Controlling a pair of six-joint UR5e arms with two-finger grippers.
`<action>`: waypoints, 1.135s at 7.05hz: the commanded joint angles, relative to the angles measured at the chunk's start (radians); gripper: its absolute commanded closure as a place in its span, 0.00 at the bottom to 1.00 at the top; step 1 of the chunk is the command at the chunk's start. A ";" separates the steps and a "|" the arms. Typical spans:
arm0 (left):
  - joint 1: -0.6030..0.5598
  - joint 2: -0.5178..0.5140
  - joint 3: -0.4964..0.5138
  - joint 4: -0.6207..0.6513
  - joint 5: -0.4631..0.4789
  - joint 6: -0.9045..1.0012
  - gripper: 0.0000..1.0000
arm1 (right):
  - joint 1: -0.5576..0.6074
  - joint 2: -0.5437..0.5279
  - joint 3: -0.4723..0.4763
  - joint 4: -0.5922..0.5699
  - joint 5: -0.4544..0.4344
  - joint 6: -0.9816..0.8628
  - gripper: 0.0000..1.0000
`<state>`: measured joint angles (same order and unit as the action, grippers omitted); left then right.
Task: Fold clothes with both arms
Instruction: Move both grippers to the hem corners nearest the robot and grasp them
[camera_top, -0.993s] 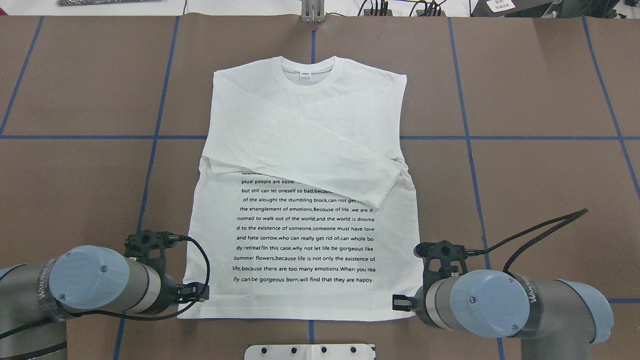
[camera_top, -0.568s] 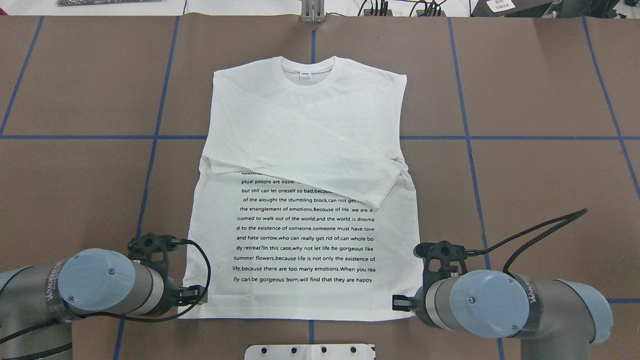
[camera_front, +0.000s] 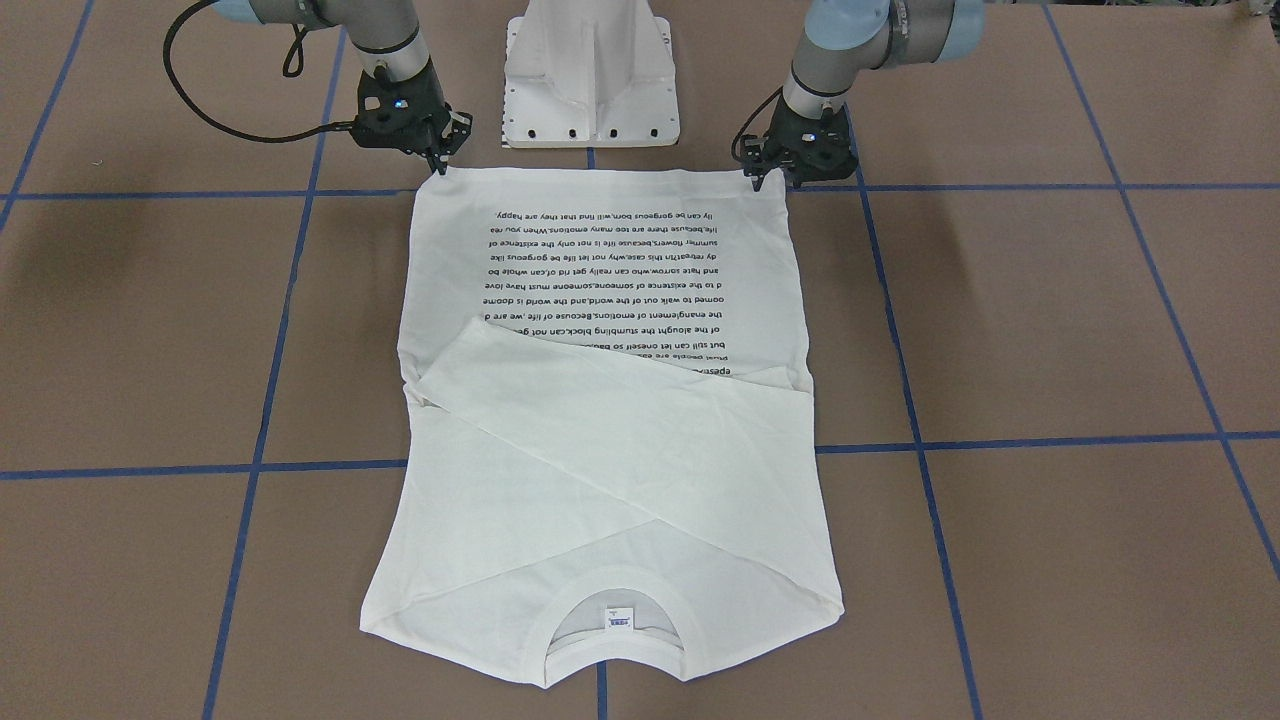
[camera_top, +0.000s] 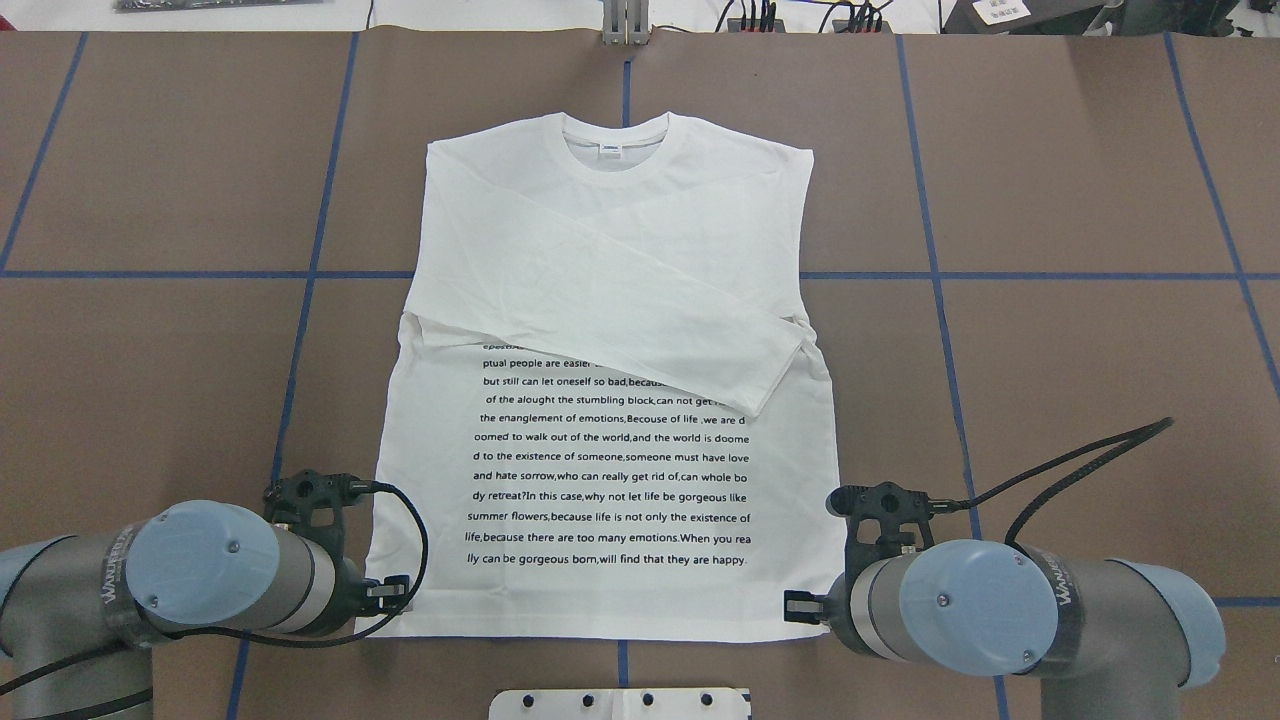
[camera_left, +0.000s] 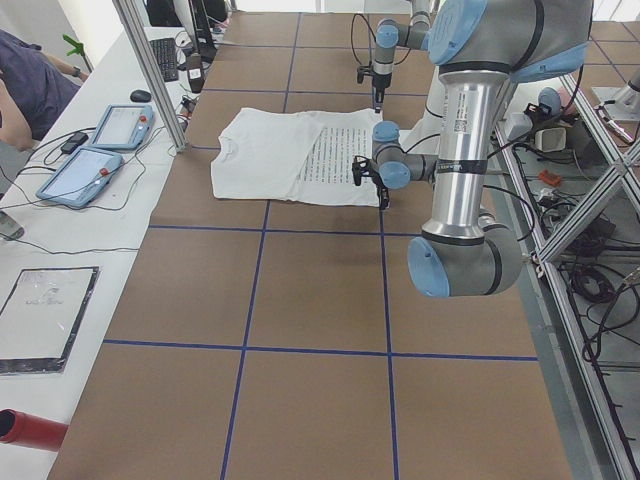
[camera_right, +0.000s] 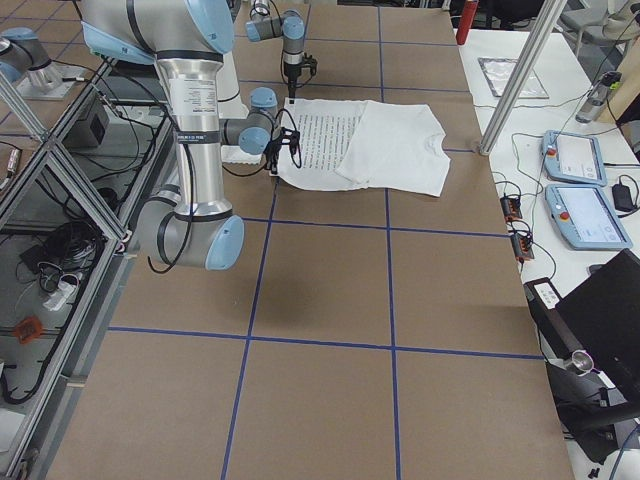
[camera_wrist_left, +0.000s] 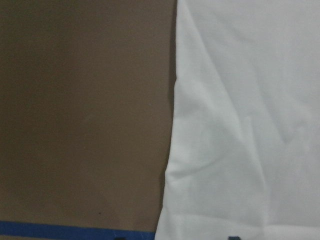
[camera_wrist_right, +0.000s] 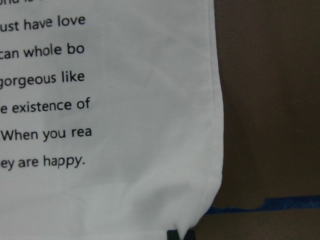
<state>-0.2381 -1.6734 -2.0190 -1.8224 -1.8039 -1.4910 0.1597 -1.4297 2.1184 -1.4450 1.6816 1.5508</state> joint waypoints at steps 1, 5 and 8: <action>0.000 -0.003 0.006 0.000 -0.002 0.000 0.41 | 0.004 0.000 0.000 0.000 0.003 0.000 1.00; 0.000 -0.003 0.006 0.000 -0.003 0.001 0.66 | 0.021 0.000 0.009 0.000 0.009 -0.002 1.00; 0.002 -0.012 0.002 0.002 -0.006 0.005 0.99 | 0.023 0.000 0.009 0.000 0.009 0.000 1.00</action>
<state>-0.2374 -1.6800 -2.0154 -1.8220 -1.8083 -1.4881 0.1815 -1.4302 2.1266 -1.4450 1.6904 1.5503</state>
